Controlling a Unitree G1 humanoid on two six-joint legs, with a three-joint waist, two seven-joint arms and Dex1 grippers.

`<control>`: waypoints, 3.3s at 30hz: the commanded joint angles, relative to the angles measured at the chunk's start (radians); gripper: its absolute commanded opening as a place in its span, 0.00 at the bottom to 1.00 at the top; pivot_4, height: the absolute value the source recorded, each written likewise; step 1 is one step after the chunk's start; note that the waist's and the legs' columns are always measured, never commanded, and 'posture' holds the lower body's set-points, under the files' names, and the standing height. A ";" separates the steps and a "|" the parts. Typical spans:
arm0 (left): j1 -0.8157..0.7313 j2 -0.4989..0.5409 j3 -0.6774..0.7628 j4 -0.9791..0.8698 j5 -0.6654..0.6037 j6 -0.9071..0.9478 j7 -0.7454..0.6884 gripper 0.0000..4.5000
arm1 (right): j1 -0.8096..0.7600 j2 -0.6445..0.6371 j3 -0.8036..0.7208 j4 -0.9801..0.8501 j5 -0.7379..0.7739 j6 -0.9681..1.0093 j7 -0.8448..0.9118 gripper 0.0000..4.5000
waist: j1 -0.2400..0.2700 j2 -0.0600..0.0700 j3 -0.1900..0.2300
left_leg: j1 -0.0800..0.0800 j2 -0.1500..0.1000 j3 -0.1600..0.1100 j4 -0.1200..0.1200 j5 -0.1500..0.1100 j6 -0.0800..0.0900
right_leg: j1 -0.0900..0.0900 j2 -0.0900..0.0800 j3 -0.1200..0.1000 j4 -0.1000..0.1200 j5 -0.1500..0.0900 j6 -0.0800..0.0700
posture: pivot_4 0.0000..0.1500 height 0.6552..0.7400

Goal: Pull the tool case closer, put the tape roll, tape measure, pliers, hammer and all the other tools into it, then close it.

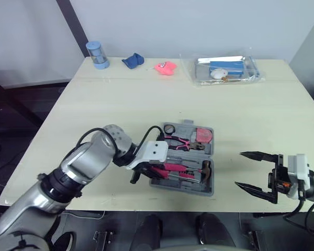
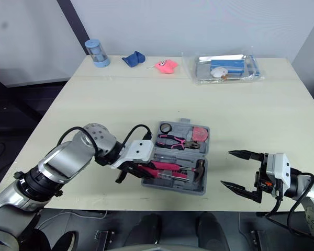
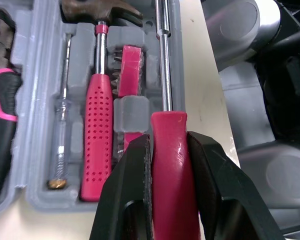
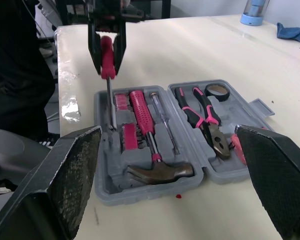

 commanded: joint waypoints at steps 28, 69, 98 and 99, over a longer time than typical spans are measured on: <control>-0.105 -0.244 -0.241 0.088 0.130 0.146 0.089 0.14 | 0.065 -0.021 -0.036 -0.053 0.012 -0.011 0.005 1.00 | 0.007 -0.001 0.000 | 0.000 -0.001 0.000 0.001 0.000 0.000 | 0.000 0.000 0.000 0.000 0.000 0.000 | 1.00 1.00; 0.217 -0.224 0.187 0.249 -0.154 -0.476 0.008 0.16 | 0.043 -0.015 -0.019 -0.047 0.003 -0.011 -0.010 1.00 | 0.005 0.000 0.000 | 0.000 0.000 0.000 0.002 0.000 0.000 | 0.001 0.000 0.000 0.001 0.000 0.000 | 1.00 1.00; 0.265 -0.325 0.106 0.594 0.017 -0.755 -0.007 0.02 | 0.057 -0.026 -0.030 -0.091 0.021 0.015 -0.025 1.00 | 0.003 0.001 -0.001 | 0.001 0.000 0.000 0.002 0.000 0.000 | 0.001 0.000 0.000 0.002 0.000 0.000 | 1.00 1.00; 0.264 -0.327 0.106 0.600 0.018 -0.759 -0.006 0.02 | 0.058 -0.027 -0.031 -0.093 0.022 0.016 -0.026 1.00 | 0.003 0.001 -0.001 | 0.001 0.000 0.000 0.002 0.000 0.000 | 0.001 0.000 0.000 0.002 0.000 0.000 | 1.00 1.00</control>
